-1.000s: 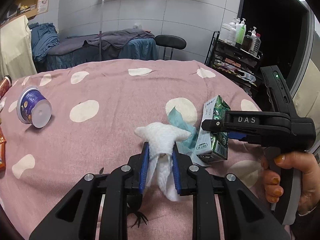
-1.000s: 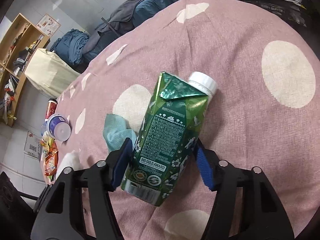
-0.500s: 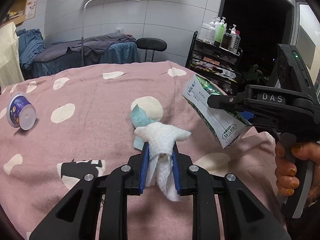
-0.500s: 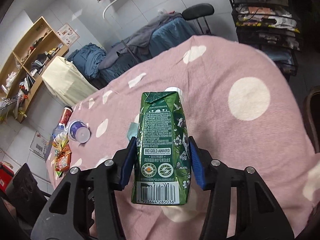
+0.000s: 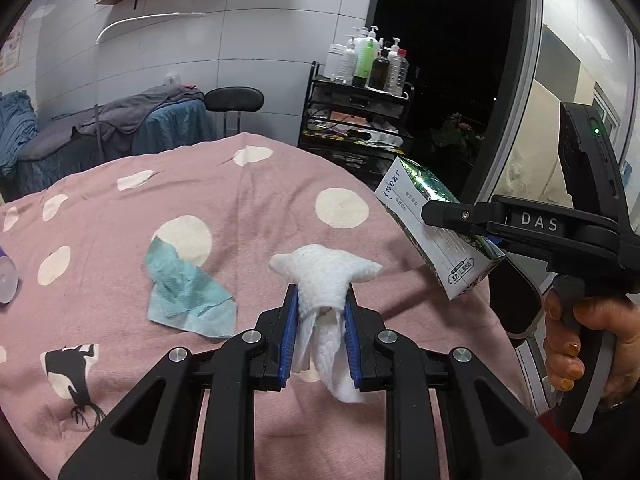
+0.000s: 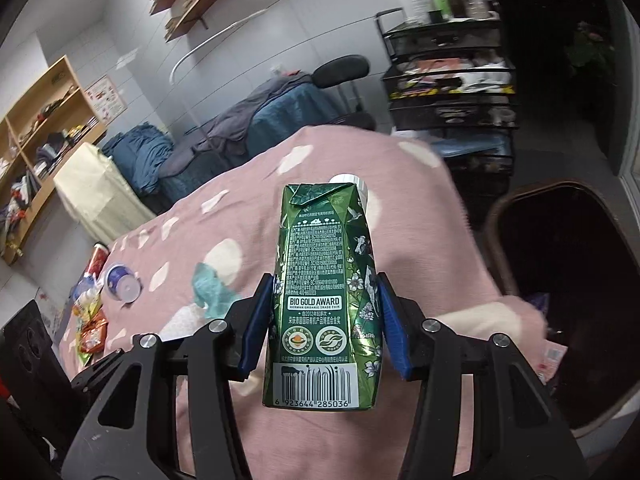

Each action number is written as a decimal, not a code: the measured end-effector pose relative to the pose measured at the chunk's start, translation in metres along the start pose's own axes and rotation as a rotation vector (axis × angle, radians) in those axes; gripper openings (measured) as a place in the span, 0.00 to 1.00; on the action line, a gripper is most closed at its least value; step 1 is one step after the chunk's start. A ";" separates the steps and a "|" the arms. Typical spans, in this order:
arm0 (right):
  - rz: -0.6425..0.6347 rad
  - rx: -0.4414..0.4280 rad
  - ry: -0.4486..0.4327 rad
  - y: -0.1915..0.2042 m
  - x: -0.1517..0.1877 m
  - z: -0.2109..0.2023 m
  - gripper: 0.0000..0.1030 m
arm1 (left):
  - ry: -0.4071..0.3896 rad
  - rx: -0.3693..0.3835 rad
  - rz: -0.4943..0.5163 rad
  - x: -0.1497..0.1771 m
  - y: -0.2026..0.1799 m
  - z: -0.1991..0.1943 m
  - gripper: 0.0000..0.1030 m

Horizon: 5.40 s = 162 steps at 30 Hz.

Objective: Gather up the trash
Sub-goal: 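Carry the green juice carton over the bin and open the right tool, then lower the white tissue into the bin and open the left tool, then move both tools back over the remaining trash on the bedspread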

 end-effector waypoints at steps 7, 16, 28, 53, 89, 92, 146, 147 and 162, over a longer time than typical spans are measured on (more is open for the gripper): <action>0.062 0.092 -0.075 -0.056 -0.012 -0.030 0.50 | -0.007 0.065 0.044 -0.011 -0.033 0.012 0.21; 0.138 0.214 -0.130 -0.126 -0.023 -0.056 0.50 | -0.014 0.125 0.093 -0.025 -0.065 0.026 0.21; 0.212 0.339 -0.118 -0.203 -0.029 -0.052 0.50 | 0.012 0.188 0.116 -0.033 -0.092 0.046 0.21; 0.308 0.454 -0.002 -0.276 -0.010 0.012 0.65 | 0.031 0.243 0.151 -0.038 -0.118 0.057 0.21; 0.367 0.530 -0.266 -0.282 0.019 -0.132 0.75 | 0.187 0.425 0.280 -0.047 -0.243 0.134 0.21; 0.388 0.540 -0.274 -0.289 0.024 -0.140 0.76 | 0.210 0.437 0.286 -0.046 -0.249 0.141 0.21; -0.110 0.213 -0.063 -0.069 0.015 -0.017 0.91 | 0.017 -0.035 0.123 -0.022 -0.024 0.029 0.95; -0.134 0.192 -0.043 -0.055 0.017 -0.009 0.91 | 0.018 -0.068 0.094 -0.017 -0.006 0.023 0.95; -0.350 -0.020 0.246 0.109 0.060 0.100 0.91 | 0.065 -0.450 -0.374 0.052 0.211 -0.054 0.94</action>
Point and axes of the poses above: each gripper's, at about its wrist camera, not at the fingertips, and z roughly the way its jaws point, y to its left, x to its underside, the point moved 7 cm from there along z, roughly the way its jaws point, and after that the axes turned 8 degrees about z, right-handed, at the moved point
